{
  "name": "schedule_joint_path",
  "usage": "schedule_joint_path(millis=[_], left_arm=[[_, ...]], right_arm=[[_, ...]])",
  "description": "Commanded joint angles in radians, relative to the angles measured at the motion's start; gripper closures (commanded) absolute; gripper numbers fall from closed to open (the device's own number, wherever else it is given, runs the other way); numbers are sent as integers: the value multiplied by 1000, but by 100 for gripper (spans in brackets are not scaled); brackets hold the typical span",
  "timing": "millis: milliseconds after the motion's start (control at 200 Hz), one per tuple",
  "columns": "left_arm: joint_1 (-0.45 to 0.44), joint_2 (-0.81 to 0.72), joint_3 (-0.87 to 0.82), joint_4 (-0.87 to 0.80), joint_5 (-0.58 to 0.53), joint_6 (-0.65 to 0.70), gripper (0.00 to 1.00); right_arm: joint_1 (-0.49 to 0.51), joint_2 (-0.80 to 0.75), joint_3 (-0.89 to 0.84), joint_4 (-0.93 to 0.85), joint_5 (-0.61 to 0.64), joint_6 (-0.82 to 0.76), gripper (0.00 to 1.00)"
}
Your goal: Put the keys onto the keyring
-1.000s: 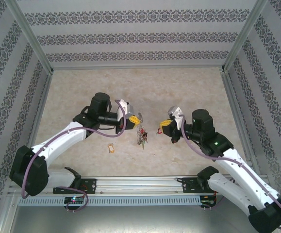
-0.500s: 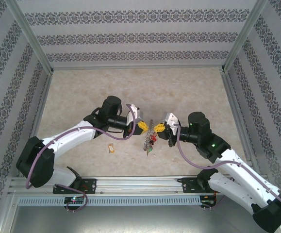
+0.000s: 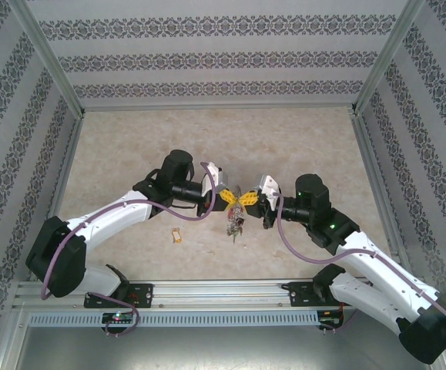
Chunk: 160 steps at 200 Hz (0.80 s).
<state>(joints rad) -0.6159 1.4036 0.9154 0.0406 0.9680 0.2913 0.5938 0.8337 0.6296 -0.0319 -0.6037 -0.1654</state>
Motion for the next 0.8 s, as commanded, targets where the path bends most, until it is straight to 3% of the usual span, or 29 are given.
schedule_joint_path(millis=[0,794], left_arm=[[-14,-3,34,42,25,-1,100],[-23,-4,33,50,15,-7,100]], right_arm=[[13,6,-17,69,-16,16,100],[50,28,-19,86,148,0,100]])
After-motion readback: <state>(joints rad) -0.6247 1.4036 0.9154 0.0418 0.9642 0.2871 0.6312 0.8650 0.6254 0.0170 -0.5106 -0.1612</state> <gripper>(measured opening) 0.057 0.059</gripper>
